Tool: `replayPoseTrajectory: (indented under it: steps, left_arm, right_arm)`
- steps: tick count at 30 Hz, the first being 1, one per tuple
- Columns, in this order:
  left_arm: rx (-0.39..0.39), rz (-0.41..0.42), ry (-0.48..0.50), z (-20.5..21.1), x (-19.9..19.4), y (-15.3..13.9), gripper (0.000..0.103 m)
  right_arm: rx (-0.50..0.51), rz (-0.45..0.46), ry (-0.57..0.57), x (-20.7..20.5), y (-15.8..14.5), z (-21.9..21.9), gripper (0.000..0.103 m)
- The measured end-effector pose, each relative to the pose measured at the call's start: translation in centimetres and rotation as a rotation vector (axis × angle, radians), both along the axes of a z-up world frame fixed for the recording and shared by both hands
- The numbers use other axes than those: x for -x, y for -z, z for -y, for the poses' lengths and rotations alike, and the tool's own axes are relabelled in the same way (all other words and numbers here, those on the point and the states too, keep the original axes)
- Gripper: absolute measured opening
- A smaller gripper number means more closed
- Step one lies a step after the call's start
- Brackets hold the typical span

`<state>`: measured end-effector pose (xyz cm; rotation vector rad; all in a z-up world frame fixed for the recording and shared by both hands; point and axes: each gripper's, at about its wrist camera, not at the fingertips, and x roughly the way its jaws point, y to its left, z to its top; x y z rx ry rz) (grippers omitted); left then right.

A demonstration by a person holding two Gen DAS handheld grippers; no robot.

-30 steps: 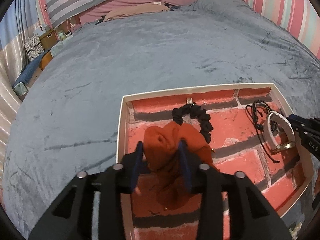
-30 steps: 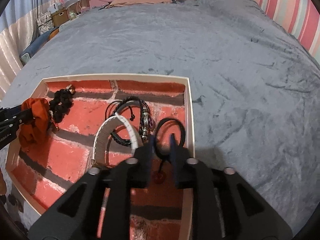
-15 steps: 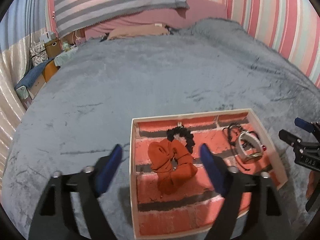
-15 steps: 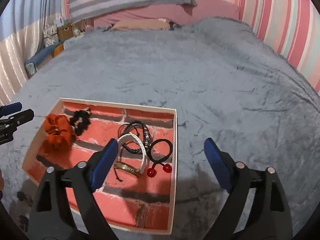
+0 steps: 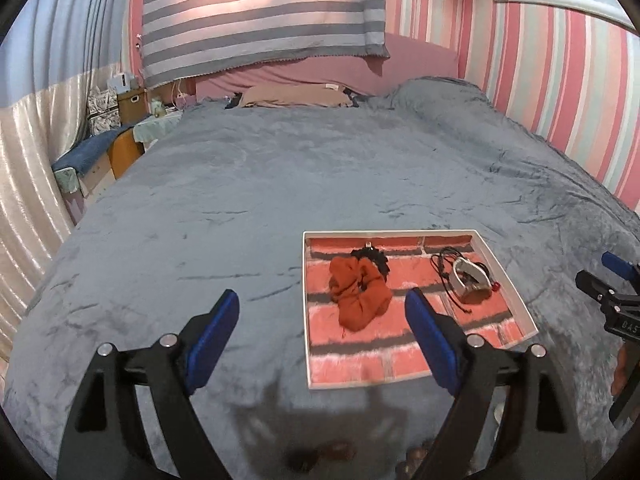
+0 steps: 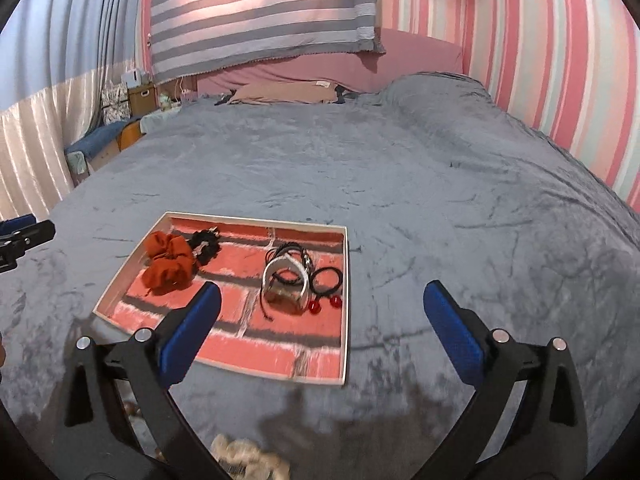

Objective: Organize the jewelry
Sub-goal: 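Grasp the black claw clip with left tool while right tool grasps the cream scrunchie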

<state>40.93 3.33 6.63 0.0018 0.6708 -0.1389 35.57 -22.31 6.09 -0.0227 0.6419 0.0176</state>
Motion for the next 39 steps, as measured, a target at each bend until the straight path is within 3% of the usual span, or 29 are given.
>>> replayPoseTrajectory:
  steps: [4,16,27,39]
  left_arm:
    - [0.005,-0.001,-0.01,-0.7,2.9,-0.3,0.083]
    - [0.01,-0.036,-0.003,0.6,9.1,1.2,0.083]
    - [0.019,-0.067,0.012,1.3,10.9,2.9,0.083]
    - [-0.002,-0.079,0.028,1.0,12.3,5.5,0.083]
  right_arm:
    - [-0.041,0.007,0.012,2.9,0.2,0.5,0.099]
    - [-0.031,-0.007,0.053,8.7,1.6,1.4,0.099]
    - [-0.076,-0.036,0.072,11.0,3.0,3.1,0.098]
    - [-0.085,-0.084,0.055,11.8,5.4,2.2,0.098]
